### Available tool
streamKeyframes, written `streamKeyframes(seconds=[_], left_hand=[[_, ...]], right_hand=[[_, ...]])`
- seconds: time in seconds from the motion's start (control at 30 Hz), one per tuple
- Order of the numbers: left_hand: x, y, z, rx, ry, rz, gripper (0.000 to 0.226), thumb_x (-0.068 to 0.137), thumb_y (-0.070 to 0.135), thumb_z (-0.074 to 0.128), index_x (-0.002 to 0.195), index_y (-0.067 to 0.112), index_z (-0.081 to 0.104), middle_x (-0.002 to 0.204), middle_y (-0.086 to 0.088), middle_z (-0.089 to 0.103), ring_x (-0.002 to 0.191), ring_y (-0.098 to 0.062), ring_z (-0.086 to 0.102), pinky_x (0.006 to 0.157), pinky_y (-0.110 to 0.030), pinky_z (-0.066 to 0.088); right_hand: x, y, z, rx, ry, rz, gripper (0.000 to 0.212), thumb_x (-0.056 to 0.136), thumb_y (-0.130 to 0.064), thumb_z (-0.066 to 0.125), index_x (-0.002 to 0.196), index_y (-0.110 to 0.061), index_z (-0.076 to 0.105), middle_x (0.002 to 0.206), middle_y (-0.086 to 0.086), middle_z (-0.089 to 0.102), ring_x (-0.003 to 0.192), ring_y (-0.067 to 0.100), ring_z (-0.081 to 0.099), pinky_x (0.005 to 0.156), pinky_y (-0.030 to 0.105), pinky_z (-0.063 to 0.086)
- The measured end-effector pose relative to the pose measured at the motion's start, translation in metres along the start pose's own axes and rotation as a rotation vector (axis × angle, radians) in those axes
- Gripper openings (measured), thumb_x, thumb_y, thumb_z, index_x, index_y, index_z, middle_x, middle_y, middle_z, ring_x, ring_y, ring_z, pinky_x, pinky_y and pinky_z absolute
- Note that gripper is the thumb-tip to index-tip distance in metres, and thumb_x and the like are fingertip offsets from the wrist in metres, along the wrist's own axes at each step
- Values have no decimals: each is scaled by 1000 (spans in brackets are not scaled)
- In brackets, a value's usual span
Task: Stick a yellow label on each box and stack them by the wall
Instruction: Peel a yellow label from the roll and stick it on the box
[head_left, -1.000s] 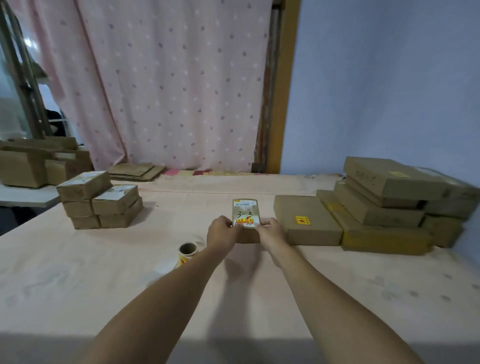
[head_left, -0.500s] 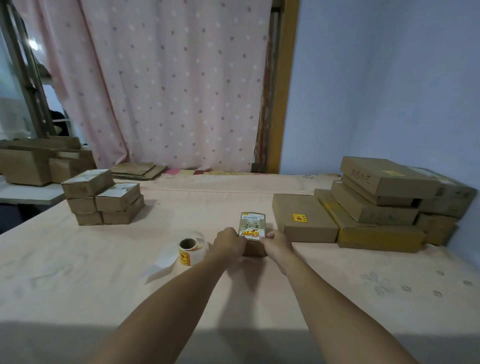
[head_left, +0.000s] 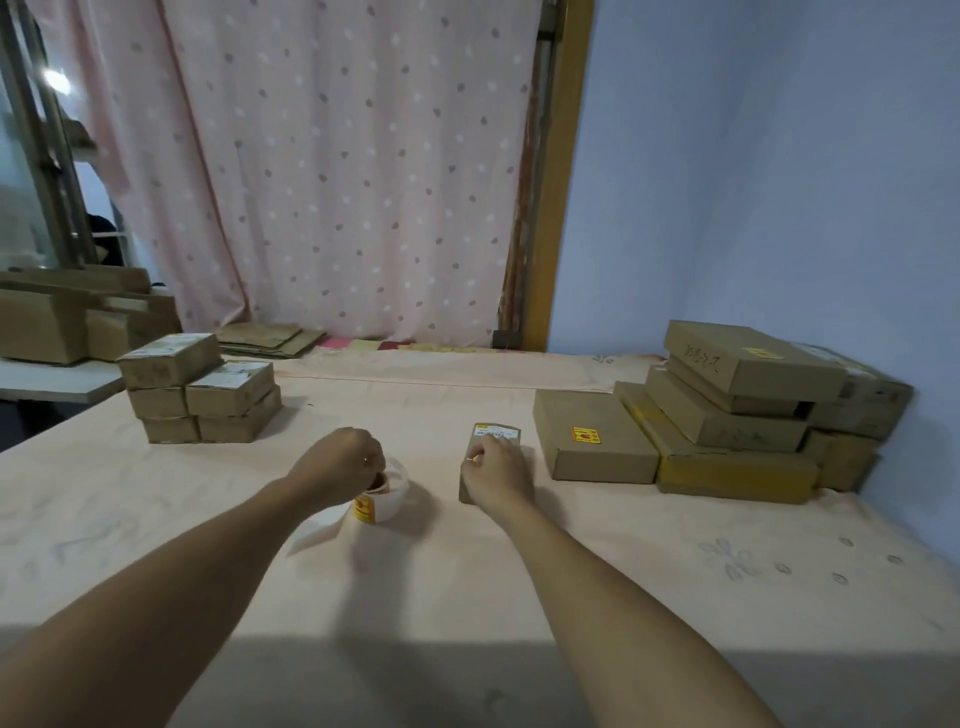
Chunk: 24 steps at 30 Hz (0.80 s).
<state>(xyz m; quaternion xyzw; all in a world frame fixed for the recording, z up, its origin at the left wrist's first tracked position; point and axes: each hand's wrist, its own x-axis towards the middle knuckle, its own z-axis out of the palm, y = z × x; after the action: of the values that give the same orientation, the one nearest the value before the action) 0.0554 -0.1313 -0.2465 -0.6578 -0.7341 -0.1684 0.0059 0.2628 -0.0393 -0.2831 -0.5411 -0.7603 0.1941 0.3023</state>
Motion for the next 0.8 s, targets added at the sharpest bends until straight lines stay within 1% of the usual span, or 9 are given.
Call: streamKeyframes(seconds=[0.07, 0.17, 0.27, 0.37, 0.47, 0.6, 0.7, 0.73, 0.8], left_hand=[[-11, -9, -3, 92, -13, 30, 38, 85, 2, 53, 112, 20, 73, 117, -1, 62, 106, -17, 54, 82, -31, 51], [-20, -20, 1, 229, -51, 130, 46, 85, 6, 55, 126, 26, 65, 126, -2, 46, 113, -20, 48, 70, -29, 44], [-19, -30, 11, 336, -49, 188, 51, 85, 11, 62, 134, 27, 60, 130, -5, 38, 113, -24, 48, 76, -30, 45], [-17, -30, 19, 358, -25, 231, 42, 87, 29, 72, 128, 26, 64, 124, -6, 41, 108, -27, 49, 81, -34, 46], [-15, -25, 24, 337, 33, 267, 26, 90, 29, 69, 115, 22, 71, 113, -5, 48, 100, -27, 49, 74, -33, 41], [-7, -20, 26, 67, 65, 113, 19, 89, 27, 72, 103, 16, 78, 106, -4, 55, 99, -24, 52, 74, -29, 37], [-3, -8, 17, -314, 119, -108, 13, 84, 16, 75, 92, 5, 78, 91, -1, 63, 87, -15, 56, 67, -27, 38], [-3, -3, 14, -448, 126, -188, 12, 83, 17, 77, 88, 6, 77, 86, 3, 65, 83, -13, 56, 66, -27, 39], [0, 2, 12, -670, 119, -271, 10, 81, 20, 79, 81, 11, 78, 82, 0, 70, 81, -16, 60, 69, -32, 45]], right_hand=[[-4, -6, 6, 25, -38, -14, 14, 86, -20, 54, 95, -27, 62, 113, -4, 64, 113, 21, 56, 96, 38, 48], [-9, -10, 18, 41, -114, -54, 14, 84, -21, 53, 93, -31, 59, 100, -9, 63, 100, 19, 60, 88, 39, 52], [-17, -15, 27, 11, -220, -154, 15, 89, -23, 57, 102, -28, 62, 88, -10, 61, 91, 21, 63, 81, 37, 53], [-22, -16, 31, 8, -268, -173, 16, 94, -32, 57, 107, -24, 63, 91, -6, 66, 91, 22, 64, 80, 38, 54], [-26, -17, 30, 46, -257, -157, 16, 94, -35, 56, 106, -26, 62, 94, -8, 67, 91, 21, 64, 79, 38, 54], [-26, -20, 27, 38, -237, -192, 17, 93, -35, 60, 108, -28, 57, 93, -11, 65, 88, 17, 62, 81, 39, 55], [-25, -22, 24, -131, -154, -328, 34, 93, -39, 59, 123, -25, 53, 117, -7, 61, 105, 20, 59, 87, 37, 50], [-26, -25, 24, -180, -112, -388, 39, 93, -40, 59, 128, -23, 52, 123, -4, 58, 109, 21, 57, 87, 36, 47], [-27, -29, 26, -207, -40, -475, 47, 92, -44, 60, 133, -22, 53, 125, -1, 55, 114, 22, 55, 90, 36, 44]])
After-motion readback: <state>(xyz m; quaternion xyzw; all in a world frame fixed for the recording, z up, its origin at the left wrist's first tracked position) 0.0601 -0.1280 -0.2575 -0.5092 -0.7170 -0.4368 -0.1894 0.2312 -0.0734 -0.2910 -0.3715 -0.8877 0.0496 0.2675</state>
